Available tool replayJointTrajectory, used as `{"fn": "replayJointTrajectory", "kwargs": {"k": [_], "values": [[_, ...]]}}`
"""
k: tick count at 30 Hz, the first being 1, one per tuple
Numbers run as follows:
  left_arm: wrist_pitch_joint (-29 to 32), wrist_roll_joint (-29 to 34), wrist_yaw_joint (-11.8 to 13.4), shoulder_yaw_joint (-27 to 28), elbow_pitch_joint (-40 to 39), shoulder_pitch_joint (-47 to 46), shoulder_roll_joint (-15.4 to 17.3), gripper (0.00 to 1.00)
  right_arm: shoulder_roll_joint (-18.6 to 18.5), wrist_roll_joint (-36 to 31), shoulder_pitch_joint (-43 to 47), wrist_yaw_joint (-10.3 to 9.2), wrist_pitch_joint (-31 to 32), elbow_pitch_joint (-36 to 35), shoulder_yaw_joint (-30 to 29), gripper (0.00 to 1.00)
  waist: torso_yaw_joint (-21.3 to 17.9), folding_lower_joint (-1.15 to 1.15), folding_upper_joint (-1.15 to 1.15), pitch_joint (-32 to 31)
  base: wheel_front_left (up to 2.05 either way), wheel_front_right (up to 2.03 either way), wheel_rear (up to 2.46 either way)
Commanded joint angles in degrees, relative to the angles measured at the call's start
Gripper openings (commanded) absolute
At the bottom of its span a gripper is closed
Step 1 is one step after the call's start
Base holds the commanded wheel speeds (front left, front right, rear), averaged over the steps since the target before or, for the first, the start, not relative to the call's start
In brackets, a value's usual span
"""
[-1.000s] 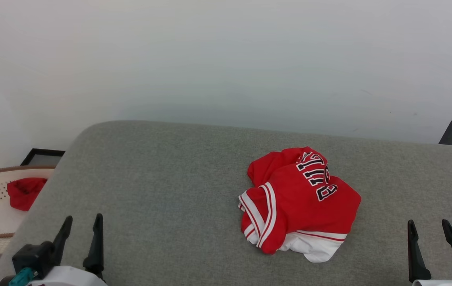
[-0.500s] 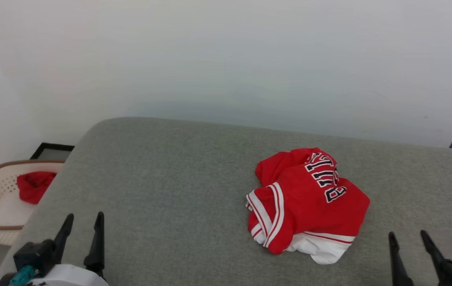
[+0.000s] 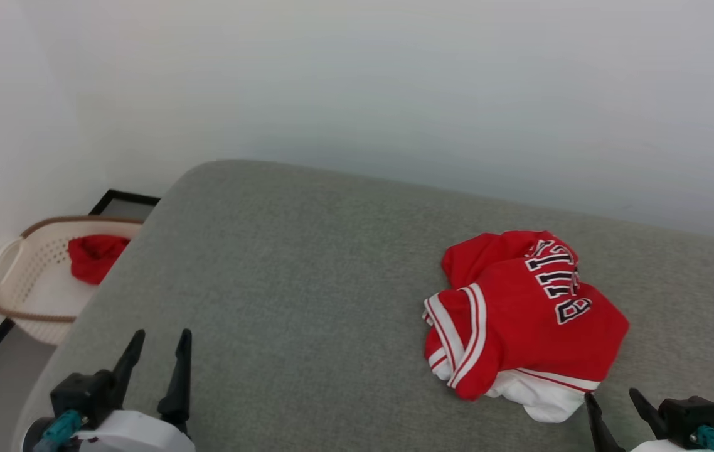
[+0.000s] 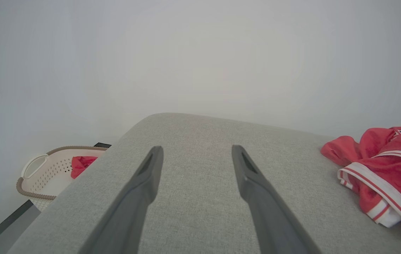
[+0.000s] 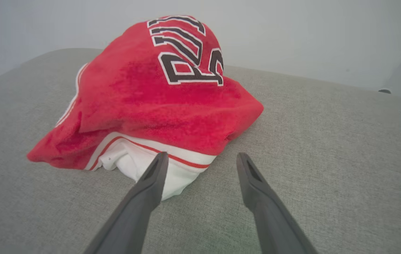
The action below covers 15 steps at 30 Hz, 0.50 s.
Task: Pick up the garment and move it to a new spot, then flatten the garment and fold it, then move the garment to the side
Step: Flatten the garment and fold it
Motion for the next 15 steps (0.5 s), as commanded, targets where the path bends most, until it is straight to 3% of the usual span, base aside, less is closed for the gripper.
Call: {"fn": "replayJointTrajectory", "kwargs": {"k": [1,15], "values": [[0.17,0.40,-0.25,-0.15,-0.16,-0.67,-0.20,1.00,-0.32,0.79,-0.59,0.02,1.20,0.10,0.12,1.00,1.49,0.00,0.00,1.44,0.00,0.00,0.00],[-0.10,0.42,-0.47,-2.69,-0.33,-4.72,-2.62,1.00,0.36,1.50,-4.21,0.02,14.11,0.90,-0.34,1.00,5.67,0.00,0.00,8.23,0.00,0.00,0.00]]}}
